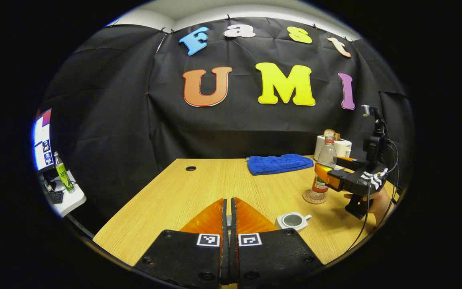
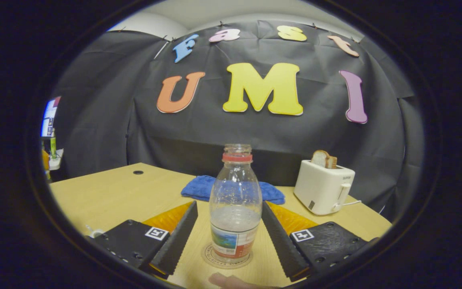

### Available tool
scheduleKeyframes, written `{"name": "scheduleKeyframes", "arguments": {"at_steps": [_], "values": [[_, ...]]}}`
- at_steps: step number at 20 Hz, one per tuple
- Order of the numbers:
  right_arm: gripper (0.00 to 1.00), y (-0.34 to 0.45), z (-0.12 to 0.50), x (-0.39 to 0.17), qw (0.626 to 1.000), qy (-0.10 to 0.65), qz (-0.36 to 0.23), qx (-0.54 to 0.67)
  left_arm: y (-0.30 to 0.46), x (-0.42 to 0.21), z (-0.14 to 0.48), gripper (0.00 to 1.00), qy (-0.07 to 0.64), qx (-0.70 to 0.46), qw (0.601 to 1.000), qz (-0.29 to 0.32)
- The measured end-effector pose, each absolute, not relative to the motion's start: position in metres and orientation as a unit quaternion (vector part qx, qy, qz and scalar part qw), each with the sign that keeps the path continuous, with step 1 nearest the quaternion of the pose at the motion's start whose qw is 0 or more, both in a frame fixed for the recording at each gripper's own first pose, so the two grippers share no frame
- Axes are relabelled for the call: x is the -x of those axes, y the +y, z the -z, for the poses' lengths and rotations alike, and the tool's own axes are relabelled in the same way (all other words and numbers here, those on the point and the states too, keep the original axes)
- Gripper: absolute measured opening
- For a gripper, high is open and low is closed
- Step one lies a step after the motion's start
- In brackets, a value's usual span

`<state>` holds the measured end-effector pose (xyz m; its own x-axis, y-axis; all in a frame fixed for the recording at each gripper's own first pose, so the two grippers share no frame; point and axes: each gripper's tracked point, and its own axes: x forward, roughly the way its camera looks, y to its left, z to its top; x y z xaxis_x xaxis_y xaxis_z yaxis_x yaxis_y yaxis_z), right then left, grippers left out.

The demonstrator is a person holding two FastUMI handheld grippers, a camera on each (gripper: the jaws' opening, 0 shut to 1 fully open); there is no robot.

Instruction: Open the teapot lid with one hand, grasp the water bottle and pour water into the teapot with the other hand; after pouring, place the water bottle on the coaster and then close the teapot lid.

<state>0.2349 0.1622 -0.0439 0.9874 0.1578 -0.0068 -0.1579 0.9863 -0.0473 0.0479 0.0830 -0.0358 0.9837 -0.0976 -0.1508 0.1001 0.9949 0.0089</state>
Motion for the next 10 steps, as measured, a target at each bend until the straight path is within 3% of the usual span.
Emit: {"name": "scheduleKeyframes", "arguments": {"at_steps": [4,10], "values": [[0.95,0.149,0.025,-0.211,0.997,-0.023,-0.076,0.026,0.069,-0.048,0.043,0.03,0.090,0.006,0.994,0.056],[0.95,0.116,0.016,-0.169,0.995,-0.048,-0.078,0.038,-0.001,-0.053,0.041,0.03,0.082,0.024,0.989,0.121]]}}
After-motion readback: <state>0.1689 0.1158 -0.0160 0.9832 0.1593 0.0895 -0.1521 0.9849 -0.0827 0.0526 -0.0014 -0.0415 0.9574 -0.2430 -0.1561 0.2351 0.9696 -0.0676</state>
